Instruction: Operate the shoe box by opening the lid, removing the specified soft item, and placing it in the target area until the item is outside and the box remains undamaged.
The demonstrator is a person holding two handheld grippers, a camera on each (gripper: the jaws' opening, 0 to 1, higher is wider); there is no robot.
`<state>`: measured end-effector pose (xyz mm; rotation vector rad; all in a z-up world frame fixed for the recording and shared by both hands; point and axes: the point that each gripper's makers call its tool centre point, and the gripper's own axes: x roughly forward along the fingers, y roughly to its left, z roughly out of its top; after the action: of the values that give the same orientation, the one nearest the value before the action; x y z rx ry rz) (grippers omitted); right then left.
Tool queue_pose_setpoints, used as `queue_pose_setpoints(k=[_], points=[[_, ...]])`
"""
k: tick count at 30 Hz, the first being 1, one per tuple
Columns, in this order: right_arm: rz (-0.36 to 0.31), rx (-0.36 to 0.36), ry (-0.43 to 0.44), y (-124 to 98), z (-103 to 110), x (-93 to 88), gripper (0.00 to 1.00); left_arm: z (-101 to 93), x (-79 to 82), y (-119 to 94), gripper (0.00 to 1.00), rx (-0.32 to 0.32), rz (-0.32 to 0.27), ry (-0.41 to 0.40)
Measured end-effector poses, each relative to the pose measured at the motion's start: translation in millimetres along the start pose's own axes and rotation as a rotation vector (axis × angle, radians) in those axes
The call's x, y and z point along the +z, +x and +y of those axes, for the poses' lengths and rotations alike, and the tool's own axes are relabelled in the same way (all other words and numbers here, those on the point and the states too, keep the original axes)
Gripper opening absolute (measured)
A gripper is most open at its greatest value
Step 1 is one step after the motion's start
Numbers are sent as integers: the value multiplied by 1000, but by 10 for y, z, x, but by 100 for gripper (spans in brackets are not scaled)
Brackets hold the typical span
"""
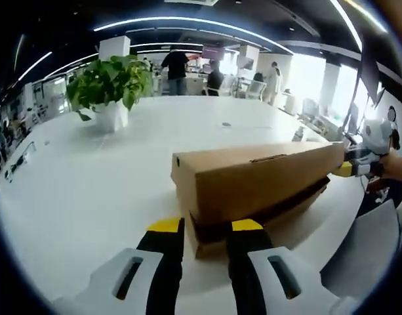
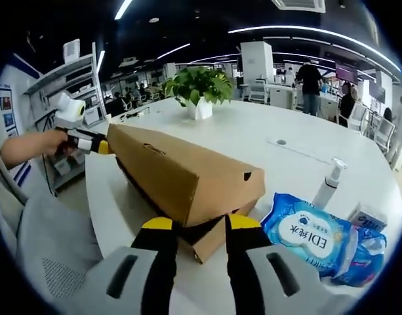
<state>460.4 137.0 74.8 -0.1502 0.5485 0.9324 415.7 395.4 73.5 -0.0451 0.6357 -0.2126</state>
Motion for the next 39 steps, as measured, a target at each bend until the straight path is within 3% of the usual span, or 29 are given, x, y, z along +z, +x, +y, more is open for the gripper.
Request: queue_pose_setpoints(k=[15, 34, 39], points=[[45, 20, -24, 54, 56, -170, 35, -115, -175, 45, 31, -45, 48, 85], [96, 12, -43, 137, 43, -314, 36, -117, -340, 146, 33, -56, 88, 72], [85, 12, -24, 80, 30, -277, 37, -116, -363, 126, 32, -53, 96, 73]])
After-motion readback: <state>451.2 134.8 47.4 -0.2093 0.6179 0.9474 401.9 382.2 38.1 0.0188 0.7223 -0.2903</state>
